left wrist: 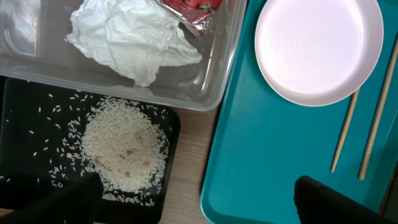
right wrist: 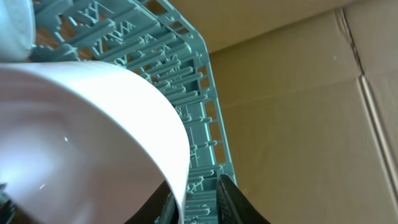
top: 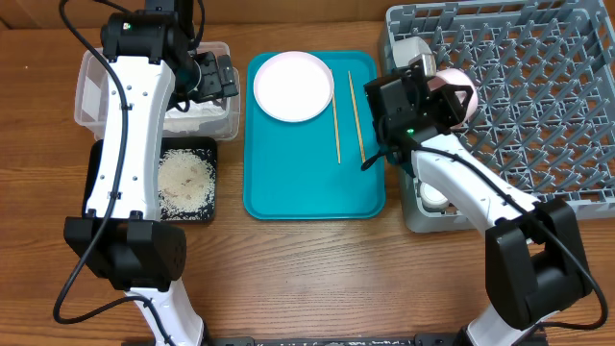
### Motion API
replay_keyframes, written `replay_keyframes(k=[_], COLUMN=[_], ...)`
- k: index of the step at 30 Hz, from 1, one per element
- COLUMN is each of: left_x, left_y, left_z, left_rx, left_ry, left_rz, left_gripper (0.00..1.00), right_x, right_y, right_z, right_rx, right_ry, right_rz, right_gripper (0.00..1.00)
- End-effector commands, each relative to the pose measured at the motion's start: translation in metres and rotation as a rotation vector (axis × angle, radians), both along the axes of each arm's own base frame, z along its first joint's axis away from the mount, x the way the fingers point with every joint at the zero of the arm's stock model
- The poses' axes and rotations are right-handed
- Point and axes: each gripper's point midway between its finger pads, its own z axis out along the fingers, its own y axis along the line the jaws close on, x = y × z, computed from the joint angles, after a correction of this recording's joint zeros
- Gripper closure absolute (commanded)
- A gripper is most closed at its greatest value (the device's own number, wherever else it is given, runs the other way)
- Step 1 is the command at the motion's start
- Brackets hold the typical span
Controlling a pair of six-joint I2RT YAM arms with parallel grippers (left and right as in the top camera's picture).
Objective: Sort waste into correct bins and load items into the dishwasher
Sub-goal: 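Carry the pink bowl into the dish rack and release it, then reach the right gripper to the white plate and grasp its rim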
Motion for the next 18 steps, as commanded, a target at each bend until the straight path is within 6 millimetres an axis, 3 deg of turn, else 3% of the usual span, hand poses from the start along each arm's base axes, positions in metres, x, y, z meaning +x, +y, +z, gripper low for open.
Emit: replay_keyframes(k=[1, 3, 5, 18], left_x=[0.003, 0.003, 0.003, 0.003], left_y=[0.004, 0.004, 0.004, 0.004], left_z=[0.009, 0.009, 0.009, 0.009], left_rx=[0.015, 0.015, 0.015, 0.015], left_ry=[-0.028, -0.028, -0.028, -0.028], left_rz=[-0.005, -0.005, -0.005, -0.006], left_gripper=[0.00, 0.00, 0.00, 0.00], right_x=[-0.001, -0.001, -0.001, -0.006], right_y=[0.008, 0.010, 0.012, 0.056], right_z=[0.002, 0.002, 0.002, 0.009], right_rx=[-0.022, -0.021, -0.022, -0.026], right_ry=[0.013, 0.013, 0.013, -0.032], right_rz=[0.021, 0.025, 0.032, 0.117], right_gripper=[0.76, 0.74, 0.61, 0.56])
